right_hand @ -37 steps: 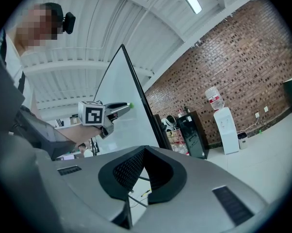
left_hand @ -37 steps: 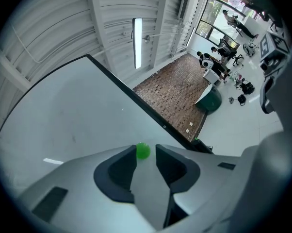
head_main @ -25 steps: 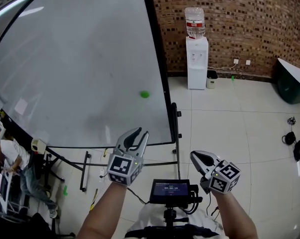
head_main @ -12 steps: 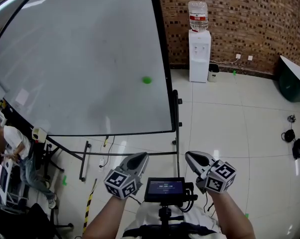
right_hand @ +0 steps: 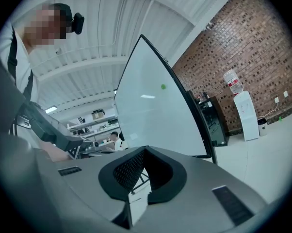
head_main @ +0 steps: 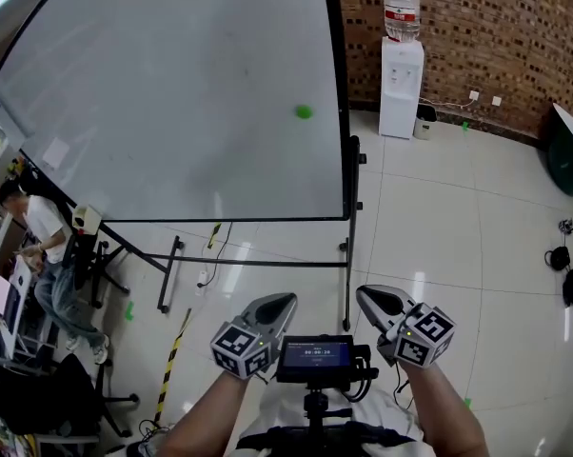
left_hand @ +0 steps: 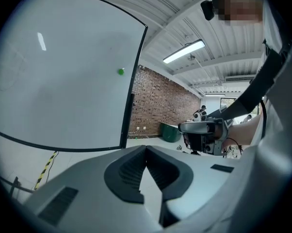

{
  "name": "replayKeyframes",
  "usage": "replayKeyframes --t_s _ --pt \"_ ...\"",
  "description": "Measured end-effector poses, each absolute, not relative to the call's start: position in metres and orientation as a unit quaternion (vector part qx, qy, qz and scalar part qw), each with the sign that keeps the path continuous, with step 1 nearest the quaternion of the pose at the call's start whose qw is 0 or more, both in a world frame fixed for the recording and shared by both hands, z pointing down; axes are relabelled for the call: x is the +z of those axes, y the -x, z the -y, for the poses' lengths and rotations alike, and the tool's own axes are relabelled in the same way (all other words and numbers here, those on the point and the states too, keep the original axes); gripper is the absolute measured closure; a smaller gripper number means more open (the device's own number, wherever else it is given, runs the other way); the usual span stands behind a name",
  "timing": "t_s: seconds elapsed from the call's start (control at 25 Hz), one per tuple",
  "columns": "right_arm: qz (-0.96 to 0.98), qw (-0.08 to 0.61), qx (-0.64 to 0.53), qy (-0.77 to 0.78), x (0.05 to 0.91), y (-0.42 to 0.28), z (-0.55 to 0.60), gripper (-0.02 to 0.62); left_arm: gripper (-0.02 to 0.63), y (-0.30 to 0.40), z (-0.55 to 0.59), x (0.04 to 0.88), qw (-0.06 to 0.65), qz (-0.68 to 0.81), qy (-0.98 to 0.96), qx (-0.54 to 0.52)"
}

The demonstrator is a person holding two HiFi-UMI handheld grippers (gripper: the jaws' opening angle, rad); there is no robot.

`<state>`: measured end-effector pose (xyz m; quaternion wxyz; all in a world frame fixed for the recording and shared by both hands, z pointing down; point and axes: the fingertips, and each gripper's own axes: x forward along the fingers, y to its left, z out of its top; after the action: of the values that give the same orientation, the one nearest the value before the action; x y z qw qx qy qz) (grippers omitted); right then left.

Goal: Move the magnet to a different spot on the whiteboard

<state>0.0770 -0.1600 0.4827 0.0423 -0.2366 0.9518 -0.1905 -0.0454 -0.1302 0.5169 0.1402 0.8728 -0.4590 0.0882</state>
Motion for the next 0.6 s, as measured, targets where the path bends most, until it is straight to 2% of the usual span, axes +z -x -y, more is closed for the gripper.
replayKeyframes --t_s 0.6 --pt "-0.959 0.033 -0.193 0.206 0.491 -0.074 0.116 0.566 0.581 0.053 0.080 0.542 0.169 0.485 -0.855 0.078"
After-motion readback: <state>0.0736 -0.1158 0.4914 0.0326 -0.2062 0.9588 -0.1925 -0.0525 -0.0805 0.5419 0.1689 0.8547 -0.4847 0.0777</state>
